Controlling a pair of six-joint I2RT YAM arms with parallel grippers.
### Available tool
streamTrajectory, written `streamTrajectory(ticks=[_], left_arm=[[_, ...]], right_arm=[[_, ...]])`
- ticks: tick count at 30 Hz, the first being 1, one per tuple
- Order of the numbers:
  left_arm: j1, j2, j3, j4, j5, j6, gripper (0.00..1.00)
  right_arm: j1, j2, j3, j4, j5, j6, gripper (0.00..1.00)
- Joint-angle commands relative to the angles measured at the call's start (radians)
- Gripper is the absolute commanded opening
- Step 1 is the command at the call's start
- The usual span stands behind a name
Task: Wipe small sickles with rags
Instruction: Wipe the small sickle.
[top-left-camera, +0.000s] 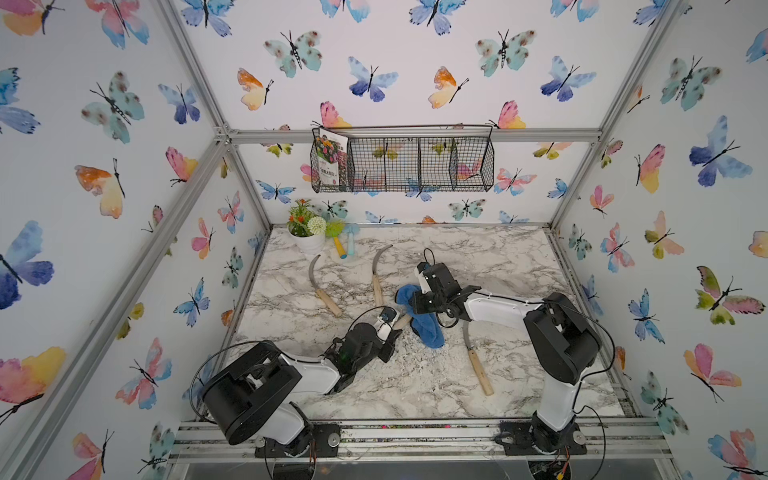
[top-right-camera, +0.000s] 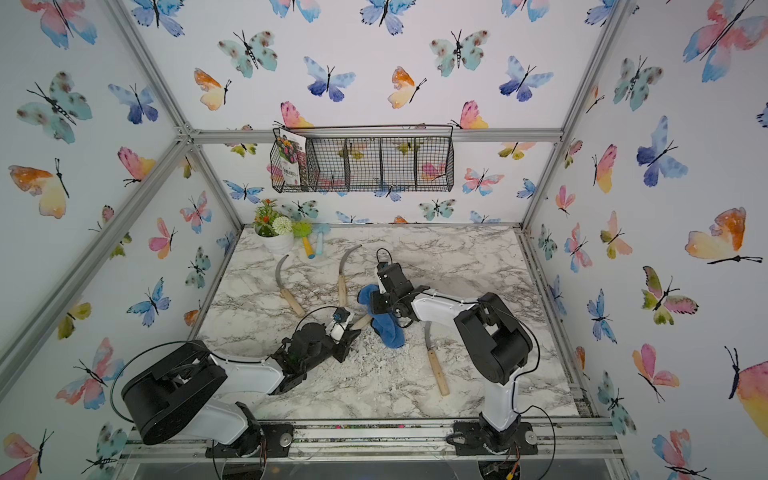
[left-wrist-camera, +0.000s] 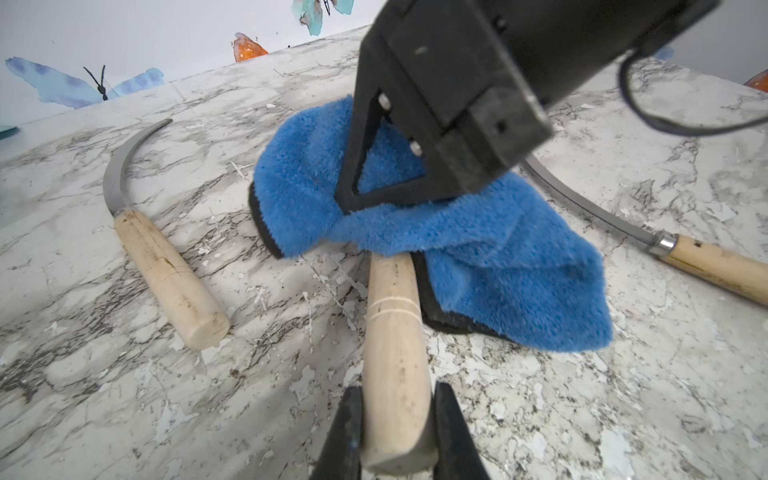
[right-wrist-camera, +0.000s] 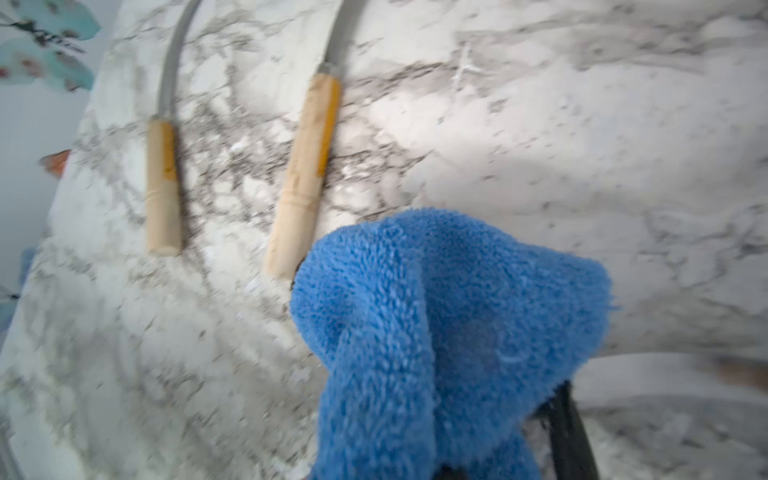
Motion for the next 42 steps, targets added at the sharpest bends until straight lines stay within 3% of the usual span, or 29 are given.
streamTrajectory(ticks=[1,5,12,16,23,31,35,42], left_arm=[[-0.005,-0.036,0.007,0.076,0.047,0.013,0.00],[-0.005,-0.039,0.003,0.079,0.043,0.013,0.00],[-0.005,-0.031,0.006,0.071,0.027,0.008,0.00],[-0.004,-0.036,-0.001,0.074,0.029,0.007,0.00],[-0.005,-0.043,-0.003,0.068,0.025,0.002,0.00],[-0.005,-0.067,-0.023,0.079,0.029,0.000,0.00],[-0.004,-0.062,-0.019,0.080,0.031,0.001,0.00],[-0.004,-0.058,-0.019,0.083,0.031,0.004,0.00]], right_arm=[[-0.011,0.033,0.005,-0.099,0.085,-0.015,0.02],[0.018,-0.019,-0.027,-0.059,0.016,-0.012,0.03],[0.179,-0.108,-0.064,-0.008,-0.062,-0.018,0.02],[0.203,-0.142,-0.122,0.058,-0.127,0.008,0.02],[0.146,-0.102,-0.155,0.055,-0.054,0.021,0.02],[0.057,-0.084,-0.133,-0.061,0.177,0.029,0.03],[0.072,-0.100,-0.144,-0.026,0.110,0.014,0.02],[0.216,-0.137,-0.138,0.023,0.010,-0.009,0.02]])
